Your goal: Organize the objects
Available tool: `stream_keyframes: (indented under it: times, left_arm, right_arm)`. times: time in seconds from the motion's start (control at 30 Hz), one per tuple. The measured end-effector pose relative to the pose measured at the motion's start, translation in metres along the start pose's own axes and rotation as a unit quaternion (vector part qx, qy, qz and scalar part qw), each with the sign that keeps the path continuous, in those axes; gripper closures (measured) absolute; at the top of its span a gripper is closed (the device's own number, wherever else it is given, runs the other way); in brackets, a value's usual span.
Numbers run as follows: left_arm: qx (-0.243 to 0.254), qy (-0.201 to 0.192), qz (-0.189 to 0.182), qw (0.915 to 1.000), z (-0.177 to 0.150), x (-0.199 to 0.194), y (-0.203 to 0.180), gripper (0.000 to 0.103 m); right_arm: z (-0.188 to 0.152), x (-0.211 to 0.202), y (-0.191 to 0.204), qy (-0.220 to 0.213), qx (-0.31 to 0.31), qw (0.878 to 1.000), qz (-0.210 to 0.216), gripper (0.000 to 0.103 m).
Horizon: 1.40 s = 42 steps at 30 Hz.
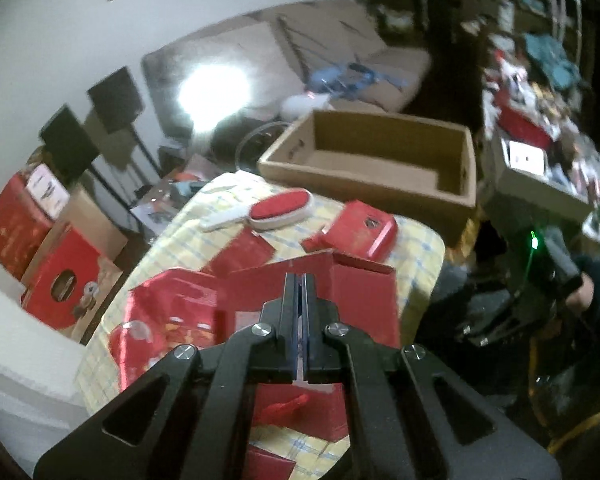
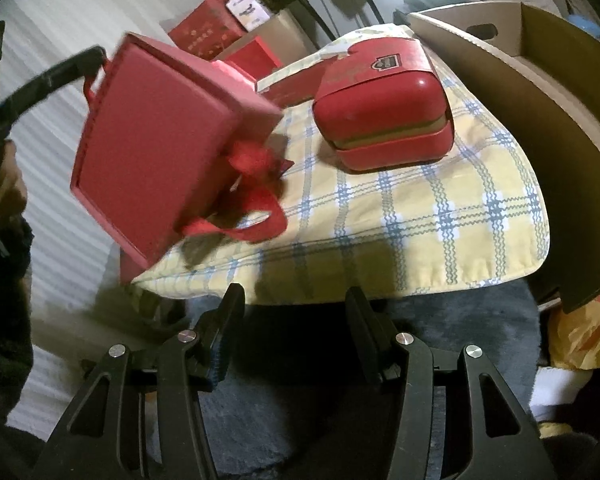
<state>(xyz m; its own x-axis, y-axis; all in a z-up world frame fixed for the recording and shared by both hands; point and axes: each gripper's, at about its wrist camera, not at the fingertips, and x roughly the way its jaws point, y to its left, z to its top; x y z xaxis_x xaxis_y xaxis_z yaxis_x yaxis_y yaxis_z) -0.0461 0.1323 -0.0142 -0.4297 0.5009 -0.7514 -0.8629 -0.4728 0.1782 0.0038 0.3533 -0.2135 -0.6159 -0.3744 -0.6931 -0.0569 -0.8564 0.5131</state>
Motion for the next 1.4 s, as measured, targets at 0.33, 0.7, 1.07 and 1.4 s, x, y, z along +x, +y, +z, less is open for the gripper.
stream_keyframes:
  times: [0.33, 0.7, 1.07, 1.4]
  left_arm:
    - [-0.126, -0.018, 0.019, 0.9916, -0.038, -0.013, 0.042, 0.102]
    - [-0.164, -0.017, 0.045, 0.9852, -0.071, -0.004, 0.059, 0.102]
    - [-0.169, -0.024, 0.047, 0.9842, -0.069, -0.006, 0.057, 0.102]
    - [-0.178, -0.032, 0.043, 0.9826, -0.064, -0.005, 0.058, 0.102]
  right_arm:
    - [0.002, -0.003, -0.006, -0.012, 0.024, 0.999, 0.026, 0.049]
    - [0.0, 0.009, 0.008, -0.004, 0.025, 0.997, 0.078, 0.048]
    - [0.004, 0.023, 0.024, -0.051, 0.039, 0.989, 0.13, 0.031]
    - [0.001, 0.036, 0.061, -0.071, -0.059, 0.995, 0.043, 0.031]
